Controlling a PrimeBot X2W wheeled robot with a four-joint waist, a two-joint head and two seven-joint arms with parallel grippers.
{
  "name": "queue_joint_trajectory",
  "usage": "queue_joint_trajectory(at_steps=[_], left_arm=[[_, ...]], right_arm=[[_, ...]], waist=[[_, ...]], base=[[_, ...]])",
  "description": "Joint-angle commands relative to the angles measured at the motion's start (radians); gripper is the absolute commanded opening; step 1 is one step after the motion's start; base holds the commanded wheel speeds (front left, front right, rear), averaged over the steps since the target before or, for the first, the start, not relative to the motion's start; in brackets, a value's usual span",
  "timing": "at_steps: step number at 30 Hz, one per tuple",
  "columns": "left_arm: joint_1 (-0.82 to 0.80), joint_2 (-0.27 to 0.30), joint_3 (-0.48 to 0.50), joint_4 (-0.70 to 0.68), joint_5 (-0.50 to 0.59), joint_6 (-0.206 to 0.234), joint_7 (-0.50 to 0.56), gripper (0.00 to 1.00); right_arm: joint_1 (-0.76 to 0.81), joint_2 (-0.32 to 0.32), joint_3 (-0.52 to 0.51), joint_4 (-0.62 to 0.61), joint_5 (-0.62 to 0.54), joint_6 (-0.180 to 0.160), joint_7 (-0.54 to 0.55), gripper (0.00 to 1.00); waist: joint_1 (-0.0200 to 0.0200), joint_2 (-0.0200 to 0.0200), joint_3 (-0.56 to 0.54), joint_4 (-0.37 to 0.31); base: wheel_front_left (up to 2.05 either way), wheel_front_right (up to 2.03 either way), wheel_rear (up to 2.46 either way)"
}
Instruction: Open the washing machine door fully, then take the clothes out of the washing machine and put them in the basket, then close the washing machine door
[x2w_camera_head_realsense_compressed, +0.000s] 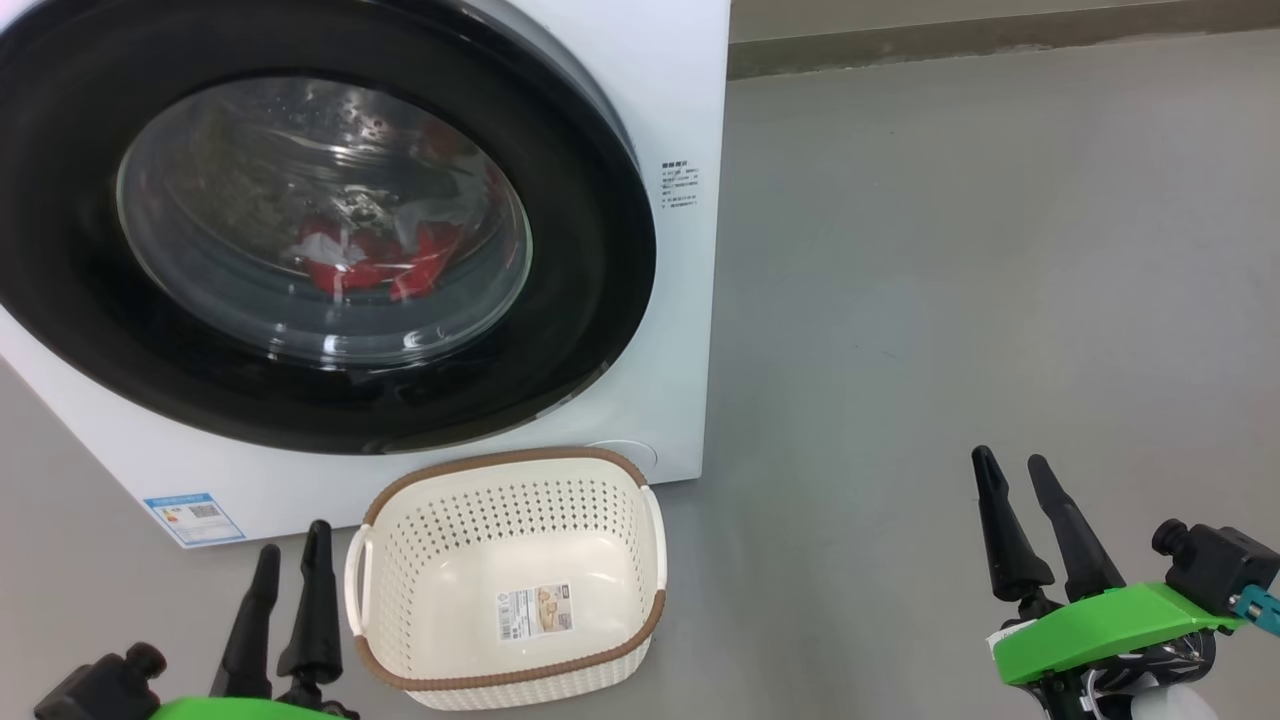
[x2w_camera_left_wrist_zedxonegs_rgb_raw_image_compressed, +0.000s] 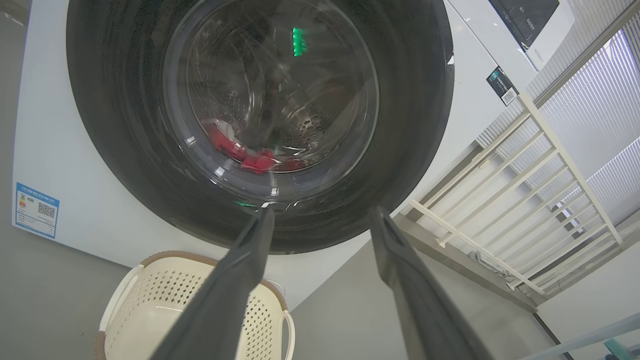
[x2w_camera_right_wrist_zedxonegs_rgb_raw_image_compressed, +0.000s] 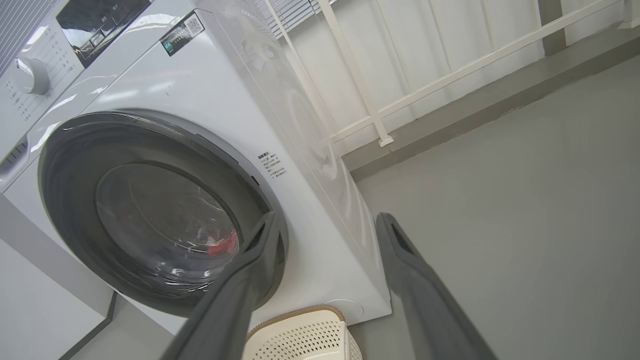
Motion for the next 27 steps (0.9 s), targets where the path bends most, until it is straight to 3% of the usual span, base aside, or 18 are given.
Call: queue_joint_trajectory(at_steps=[1, 9, 15, 27], left_arm=[[-0.048, 0.021, 0.028, -0.034, 0.038, 0.004, -0.016, 1.0], [-0.051, 0.022, 0.025, -0.038, 0.124, 0.004, -0.036, 1.0], [-0.049, 0.023, 0.0, -0.053, 0.281, 0.014, -0.054, 1.0], [-0.047, 0.025, -0.023, -0.078, 0.439, 0.041, -0.089, 1.0]], right_arm=[[-0.055, -0.013, 0.026, -0.034, -0.036, 0.0, -0.015, 1.0], [-0.058, -0.015, 0.036, -0.04, -0.117, -0.001, -0.036, 1.0], [-0.063, -0.016, 0.049, -0.046, -0.19, -0.001, -0.053, 1.0], [-0.07, -0.019, 0.065, -0.065, -0.335, -0.001, -0.089, 1.0]], waist=[[-0.0001, 0.0, -0.001, -0.002], [-0.0001, 0.0, -0.006, -0.005], [-0.0001, 0.0, -0.009, -0.007], [-0.0001, 0.0, -0.013, -0.008]], base=[[0.0, 0.0, 0.0], [0.0, 0.0, 0.0], [0.0, 0.0, 0.0], [0.0, 0.0, 0.0]])
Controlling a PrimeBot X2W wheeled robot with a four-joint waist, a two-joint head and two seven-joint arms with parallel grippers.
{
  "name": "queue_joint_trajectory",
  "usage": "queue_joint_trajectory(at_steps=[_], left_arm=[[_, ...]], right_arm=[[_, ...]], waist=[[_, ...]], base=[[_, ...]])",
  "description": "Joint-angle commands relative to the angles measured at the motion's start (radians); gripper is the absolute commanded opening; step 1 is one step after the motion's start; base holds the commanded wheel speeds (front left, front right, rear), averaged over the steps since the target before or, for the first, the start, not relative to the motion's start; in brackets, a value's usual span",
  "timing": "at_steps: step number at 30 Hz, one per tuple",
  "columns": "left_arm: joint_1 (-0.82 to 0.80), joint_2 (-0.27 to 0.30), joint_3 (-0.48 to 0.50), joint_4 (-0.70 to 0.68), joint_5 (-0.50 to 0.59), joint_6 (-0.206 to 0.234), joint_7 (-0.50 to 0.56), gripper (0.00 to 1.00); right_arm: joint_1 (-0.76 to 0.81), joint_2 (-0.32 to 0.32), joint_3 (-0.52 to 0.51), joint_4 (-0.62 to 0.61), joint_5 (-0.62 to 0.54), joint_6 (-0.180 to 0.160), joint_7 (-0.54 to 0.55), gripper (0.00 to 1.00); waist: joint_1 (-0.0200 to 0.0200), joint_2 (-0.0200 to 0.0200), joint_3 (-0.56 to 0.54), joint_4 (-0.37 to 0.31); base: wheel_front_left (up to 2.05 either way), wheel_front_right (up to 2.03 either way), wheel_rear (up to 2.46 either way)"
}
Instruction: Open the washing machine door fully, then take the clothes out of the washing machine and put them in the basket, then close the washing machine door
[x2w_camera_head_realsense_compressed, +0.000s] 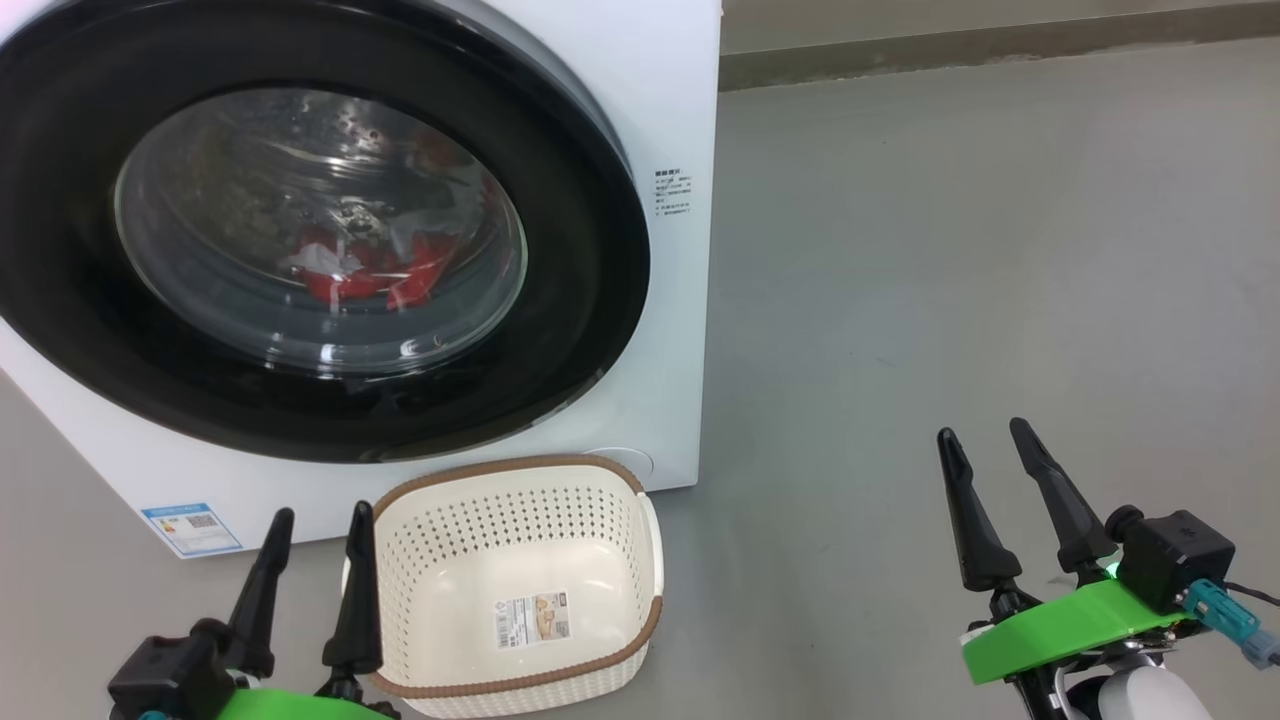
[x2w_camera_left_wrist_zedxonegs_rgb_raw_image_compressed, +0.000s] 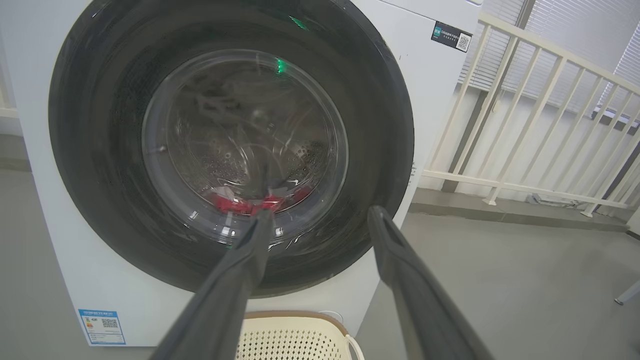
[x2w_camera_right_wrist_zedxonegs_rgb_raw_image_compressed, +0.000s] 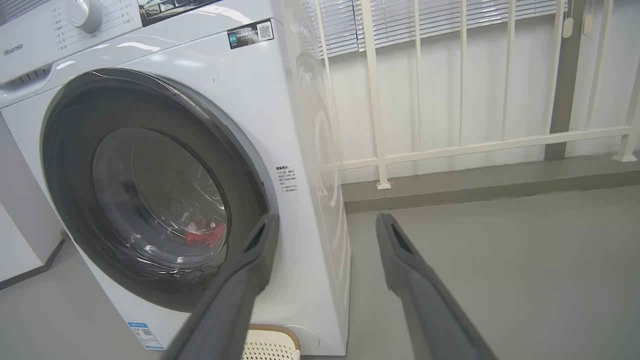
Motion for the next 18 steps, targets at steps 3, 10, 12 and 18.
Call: queue_joint_trajectory(at_steps=[3, 10, 12, 18], left_arm=[[-0.037, 0.021, 0.022, -0.036, 0.045, 0.01, -0.022, 1.0], [-0.041, 0.023, 0.026, -0.046, 0.119, 0.014, -0.042, 1.0], [-0.042, 0.023, 0.026, -0.046, 0.139, 0.017, -0.048, 1.0], [-0.045, 0.023, 0.032, -0.041, 0.151, 0.02, -0.053, 1.0]], right_arm=[[-0.049, -0.013, 0.034, -0.035, -0.053, -0.001, -0.02, 1.0], [-0.055, -0.015, 0.046, -0.044, -0.13, -0.001, -0.041, 1.0], [-0.056, -0.015, 0.048, -0.046, -0.152, -0.001, -0.047, 1.0], [-0.059, -0.016, 0.047, -0.045, -0.169, -0.001, -0.052, 1.0]], waist=[[0.0, 0.0, 0.001, 0.001], [0.0, 0.0, 0.004, 0.003], [0.0, 0.0, 0.005, 0.003], [0.0, 0.0, 0.007, 0.002]], base=[[0.0, 0.0, 0.0], [0.0, 0.0, 0.0], [0.0, 0.0, 0.0], [0.0, 0.0, 0.0]])
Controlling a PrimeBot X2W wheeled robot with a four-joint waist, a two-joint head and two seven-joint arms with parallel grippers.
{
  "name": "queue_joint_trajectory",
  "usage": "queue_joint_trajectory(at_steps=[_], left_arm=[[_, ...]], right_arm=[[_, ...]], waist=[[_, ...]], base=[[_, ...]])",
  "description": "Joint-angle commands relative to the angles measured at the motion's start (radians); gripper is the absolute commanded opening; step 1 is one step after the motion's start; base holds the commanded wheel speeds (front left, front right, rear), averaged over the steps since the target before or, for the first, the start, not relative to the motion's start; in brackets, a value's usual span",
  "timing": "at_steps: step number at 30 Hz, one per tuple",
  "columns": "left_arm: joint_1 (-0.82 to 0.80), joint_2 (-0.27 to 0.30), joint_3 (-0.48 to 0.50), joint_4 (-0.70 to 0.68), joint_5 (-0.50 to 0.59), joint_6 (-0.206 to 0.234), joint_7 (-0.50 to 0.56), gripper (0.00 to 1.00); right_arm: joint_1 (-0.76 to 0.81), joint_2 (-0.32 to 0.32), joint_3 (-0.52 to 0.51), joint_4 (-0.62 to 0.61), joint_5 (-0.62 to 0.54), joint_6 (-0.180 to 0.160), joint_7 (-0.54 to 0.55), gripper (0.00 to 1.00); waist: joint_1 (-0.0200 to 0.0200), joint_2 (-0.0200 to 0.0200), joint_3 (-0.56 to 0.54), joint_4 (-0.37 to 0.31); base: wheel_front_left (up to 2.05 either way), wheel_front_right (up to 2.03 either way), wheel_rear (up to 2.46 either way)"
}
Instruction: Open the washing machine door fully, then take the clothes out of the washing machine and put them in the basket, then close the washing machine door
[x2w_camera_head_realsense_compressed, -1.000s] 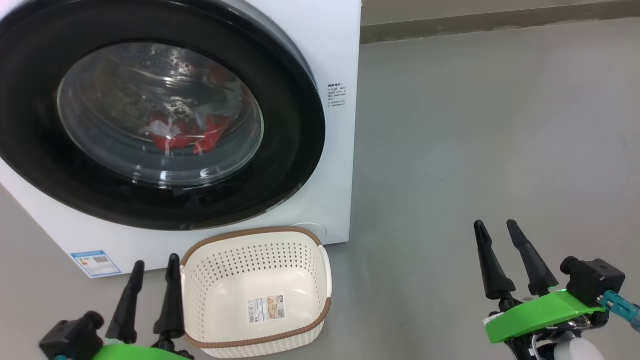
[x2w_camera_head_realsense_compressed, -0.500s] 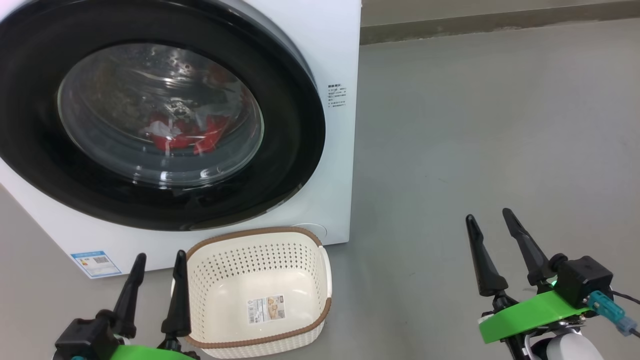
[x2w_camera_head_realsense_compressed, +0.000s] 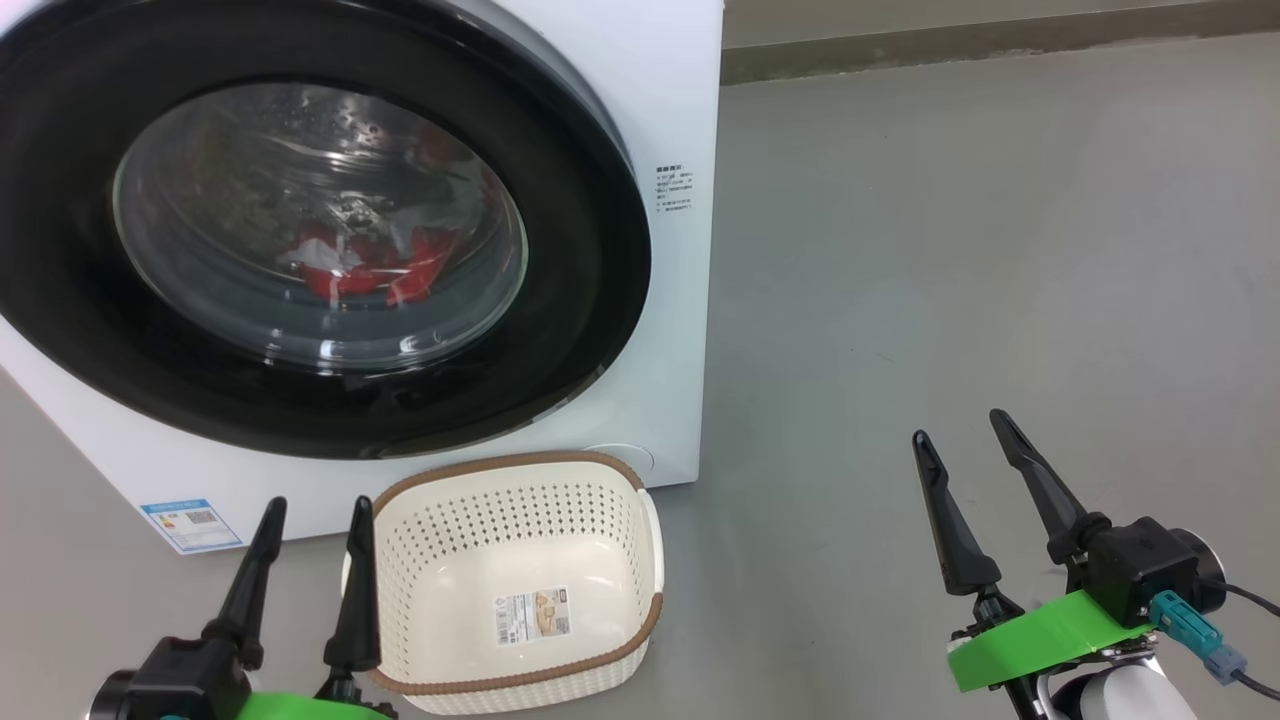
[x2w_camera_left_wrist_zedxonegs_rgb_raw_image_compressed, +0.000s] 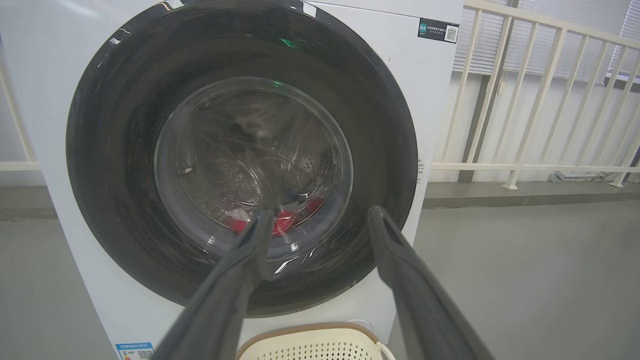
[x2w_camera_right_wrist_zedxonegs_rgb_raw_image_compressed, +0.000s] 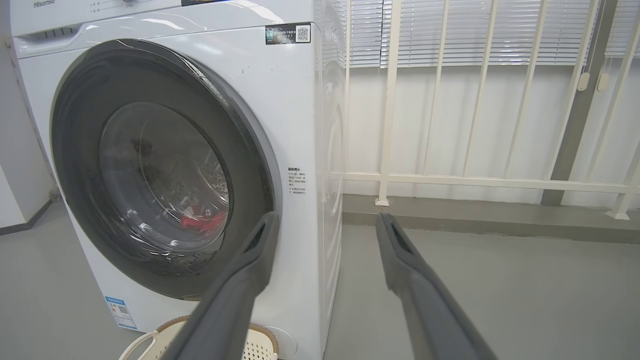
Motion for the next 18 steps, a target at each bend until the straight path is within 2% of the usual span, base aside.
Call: queue_joint_trajectory(at_steps=[1, 17, 18], left_arm=[[-0.045, 0.014, 0.032, -0.023, 0.006, 0.01, -0.012, 1.0], [-0.051, 0.014, 0.04, -0.012, -0.002, 0.013, -0.012, 1.0], [-0.052, 0.014, 0.041, -0.012, -0.002, 0.012, -0.012, 1.0]], right_arm=[[-0.057, -0.012, 0.022, -0.027, 0.0, -0.001, -0.006, 1.0], [-0.058, -0.012, 0.015, -0.021, 0.013, -0.001, -0.006, 1.0], [-0.059, -0.012, 0.017, -0.02, 0.018, -0.001, -0.006, 0.84]], waist=[[-0.0001, -0.0001, 0.001, -0.001], [-0.0001, -0.0001, 0.01, 0.004], [-0.0001, -0.0001, 0.011, 0.005]], base=[[0.0, 0.0, 0.0], [0.0, 0.0, 0.0], [0.0, 0.0, 0.0]])
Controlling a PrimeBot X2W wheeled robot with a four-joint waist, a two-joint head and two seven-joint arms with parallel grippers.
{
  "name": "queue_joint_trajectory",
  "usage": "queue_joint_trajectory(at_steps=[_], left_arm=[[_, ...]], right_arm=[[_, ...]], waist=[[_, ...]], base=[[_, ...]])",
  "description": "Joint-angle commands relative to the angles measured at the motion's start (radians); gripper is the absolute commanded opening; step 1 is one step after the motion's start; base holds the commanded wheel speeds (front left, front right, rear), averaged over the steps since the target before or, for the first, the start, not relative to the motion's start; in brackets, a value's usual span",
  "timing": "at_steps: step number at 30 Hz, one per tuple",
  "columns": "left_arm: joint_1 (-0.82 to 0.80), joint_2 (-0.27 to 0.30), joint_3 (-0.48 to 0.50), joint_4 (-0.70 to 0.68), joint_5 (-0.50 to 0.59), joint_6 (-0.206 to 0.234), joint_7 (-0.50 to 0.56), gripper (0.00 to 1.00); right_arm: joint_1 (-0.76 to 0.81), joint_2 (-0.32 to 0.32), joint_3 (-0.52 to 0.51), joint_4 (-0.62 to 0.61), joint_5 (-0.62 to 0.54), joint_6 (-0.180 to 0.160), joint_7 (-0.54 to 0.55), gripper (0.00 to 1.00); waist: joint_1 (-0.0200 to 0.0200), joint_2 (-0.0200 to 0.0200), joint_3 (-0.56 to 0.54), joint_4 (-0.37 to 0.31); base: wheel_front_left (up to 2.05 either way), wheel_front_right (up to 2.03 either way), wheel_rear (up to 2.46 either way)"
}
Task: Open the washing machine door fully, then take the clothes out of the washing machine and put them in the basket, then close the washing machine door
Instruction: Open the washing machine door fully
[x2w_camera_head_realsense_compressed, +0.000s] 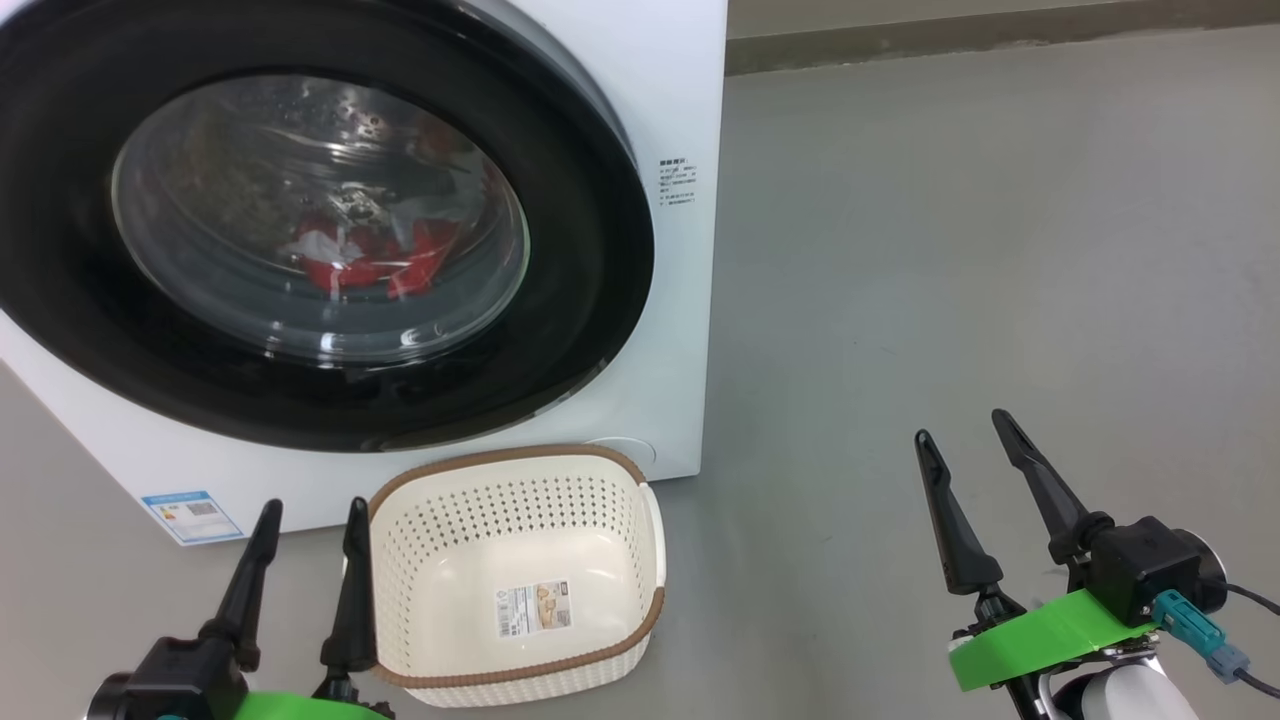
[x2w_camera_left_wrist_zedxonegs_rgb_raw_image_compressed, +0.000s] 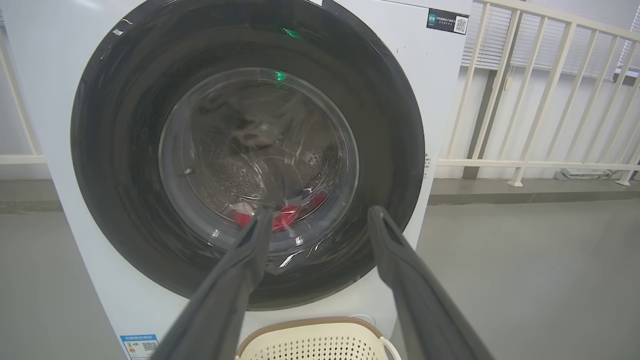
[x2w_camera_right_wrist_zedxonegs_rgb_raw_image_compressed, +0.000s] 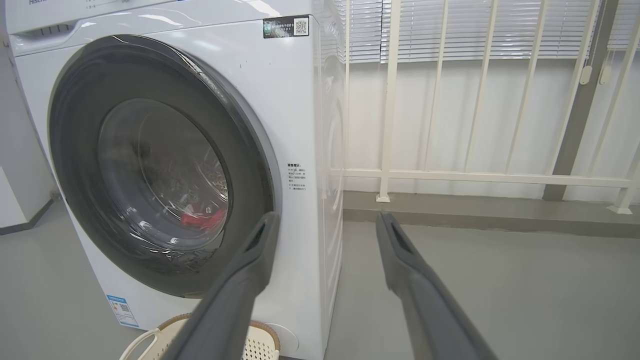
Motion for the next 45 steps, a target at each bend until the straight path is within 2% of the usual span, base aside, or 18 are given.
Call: queue_joint_trajectory(at_steps=[1, 3, 6, 16, 19, 22, 27, 30, 32, 33, 39, 45], left_arm=[[-0.051, 0.014, 0.036, -0.021, 0.0, 0.009, -0.012, 1.0], [-0.053, 0.014, 0.037, -0.021, 0.0, 0.008, -0.012, 1.0], [-0.053, 0.014, 0.033, -0.027, -0.003, 0.011, -0.012, 1.0], [-0.081, 0.014, 0.022, -0.056, -0.013, 0.024, -0.012, 1.0], [-0.098, 0.014, 0.019, -0.067, -0.012, 0.027, -0.012, 1.0], [-0.116, 0.014, 0.006, -0.078, -0.002, 0.03, -0.012, 1.0], [-0.142, 0.014, -0.017, -0.101, -0.002, 0.037, -0.012, 1.0], [-0.155, 0.014, -0.026, -0.113, -0.006, 0.043, -0.012, 1.0], [-0.163, 0.014, -0.032, -0.118, -0.015, 0.043, -0.012, 1.0], [-0.163, 0.014, -0.032, -0.118, -0.015, 0.043, -0.012, 1.0], [-0.187, 0.014, -0.064, -0.138, -0.03, 0.04, -0.012, 1.0], [-0.212, 0.014, -0.086, -0.157, -0.035, 0.049, -0.012, 1.0]], right_arm=[[-0.06, -0.012, 0.021, -0.021, 0.014, -0.001, -0.006, 0.6], [-0.063, -0.012, 0.025, -0.018, 0.018, -0.001, -0.006, 0.29], [-0.07, -0.012, 0.03, -0.012, 0.034, -0.001, -0.006, 0.0], [-0.163, -0.013, 0.057, 0.029, 0.266, -0.001, -0.006, 0.0], [-0.217, -0.03, 0.078, 0.046, 0.354, -0.001, -0.006, 0.0], [-0.268, -0.049, 0.094, 0.07, 0.451, -0.001, -0.006, 0.0], [-0.365, -0.076, 0.126, 0.124, 0.692, -0.001, -0.002, 0.0], [-0.436, -0.096, 0.139, 0.128, 0.893, -0.001, 0.041, 0.0], [-0.479, -0.124, 0.146, 0.13, 0.986, -0.001, 0.073, 0.0], [-0.479, -0.124, 0.146, 0.13, 0.986, -0.001, 0.073, 0.0], [-0.595, -0.168, 0.148, 0.154, 1.222, -0.001, 0.214, 0.0], [-0.707, -0.194, 0.148, 0.178, 1.351, -0.001, 0.362, 0.0]], waist=[[-0.0001, 0.0, 0.004, 0.003], [-0.0001, 0.0, 0.008, 0.007], [-0.0001, 0.0, 0.019, 0.016], [-0.0001, 0.0, 0.109, 0.052], [-0.0001, 0.0, 0.145, 0.064], [-0.0001, 0.0, 0.179, 0.079], [-0.0001, 0.0, 0.24, 0.109], [-0.0001, 0.0, 0.276, 0.129], [-0.0001, 0.0, 0.297, 0.142], [-0.0001, 0.0, 0.297, 0.142], [-0.0001, 0.0, 0.348, 0.18], [-0.0001, 0.0, 0.408, 0.21]], base=[[0.0, 0.0, 0.0], [0.0, 0.0, 0.0], [0.0, 0.0, 0.0], [0.0, 0.0, 0.0], [0.0, 0.0, 0.0], [0.0, 0.0, 0.0], [0.0, 0.0, 0.0], [0.0, 0.0, 0.0], [0.0, 0.0, 0.0], [0.0, 0.0, 0.0], [0.0, 0.0, 0.0], [0.0, 0.0, 0.0]])
